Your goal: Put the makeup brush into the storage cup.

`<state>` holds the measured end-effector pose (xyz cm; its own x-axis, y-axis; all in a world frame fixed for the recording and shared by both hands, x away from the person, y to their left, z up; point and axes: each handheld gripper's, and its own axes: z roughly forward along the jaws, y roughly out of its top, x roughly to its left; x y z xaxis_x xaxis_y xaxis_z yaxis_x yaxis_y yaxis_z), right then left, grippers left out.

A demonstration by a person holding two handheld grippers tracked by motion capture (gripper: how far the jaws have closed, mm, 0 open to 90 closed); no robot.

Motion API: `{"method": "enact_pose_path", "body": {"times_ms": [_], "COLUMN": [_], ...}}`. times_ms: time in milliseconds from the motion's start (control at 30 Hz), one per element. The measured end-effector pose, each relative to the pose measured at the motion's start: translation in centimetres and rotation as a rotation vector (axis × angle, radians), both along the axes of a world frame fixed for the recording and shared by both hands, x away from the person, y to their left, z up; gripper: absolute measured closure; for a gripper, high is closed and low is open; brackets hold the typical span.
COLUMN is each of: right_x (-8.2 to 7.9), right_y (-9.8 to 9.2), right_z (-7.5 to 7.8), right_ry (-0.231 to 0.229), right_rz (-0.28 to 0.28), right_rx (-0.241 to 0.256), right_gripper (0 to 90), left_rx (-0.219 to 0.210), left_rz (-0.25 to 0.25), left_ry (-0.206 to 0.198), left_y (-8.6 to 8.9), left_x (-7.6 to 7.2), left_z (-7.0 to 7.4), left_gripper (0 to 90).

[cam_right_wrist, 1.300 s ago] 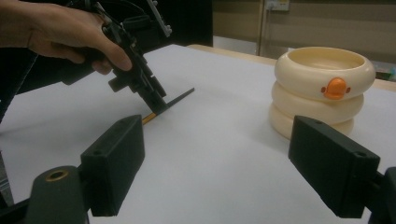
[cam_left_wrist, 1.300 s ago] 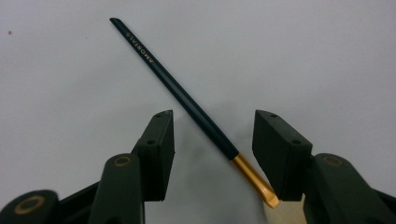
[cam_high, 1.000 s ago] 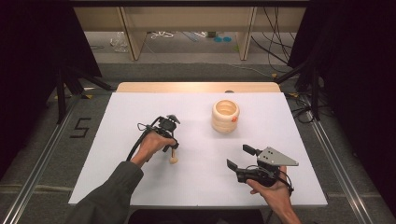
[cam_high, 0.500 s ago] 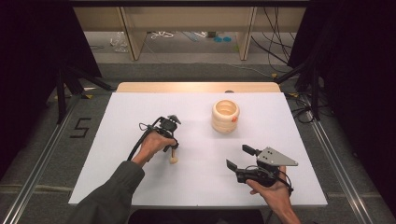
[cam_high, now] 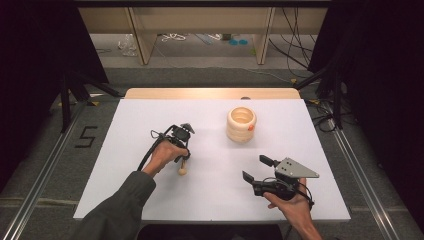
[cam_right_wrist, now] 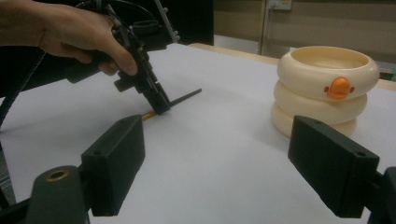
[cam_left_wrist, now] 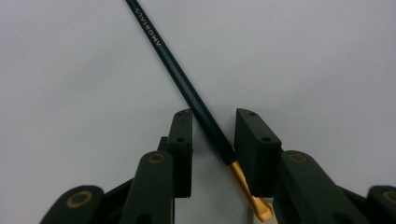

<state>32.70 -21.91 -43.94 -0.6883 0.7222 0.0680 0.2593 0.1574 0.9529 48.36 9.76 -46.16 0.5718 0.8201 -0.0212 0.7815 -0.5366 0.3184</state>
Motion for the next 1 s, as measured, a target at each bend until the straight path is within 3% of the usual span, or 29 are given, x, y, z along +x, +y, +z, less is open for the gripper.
{"method": "enact_pose_path", "body": {"times_ms": [533,833,933,1000], "right_x": [0.00,-0.03,0.11,0.00], "right_y": [-0.05,-0.01,-0.13,-0.03], "right_z": [0.00,0.02,0.03,0.01], "right_ry": [0.001,0.004,-0.023,0.004], "right_rz": [0.001,0.010,0.000,0.008], "right_rx": [0.000,0.007,-0.003,0.014], "right_gripper": [20.0,20.0,20.1,20.1], "left_rx": [-0.009,0.023,0.023,0.021], "left_rz": [0.003,-0.021,-0.027,-0.031], "left_ry": [0.032,0.042,0.043,0.041], "left_y": [0.77,0.49,0.54,0.54], "left_x": [0.54,0.75,0.77,0.77], "left_z": [0.04,0.14,0.15,0.14], "left_gripper": [80.7,82.6,82.8,82.9]}}
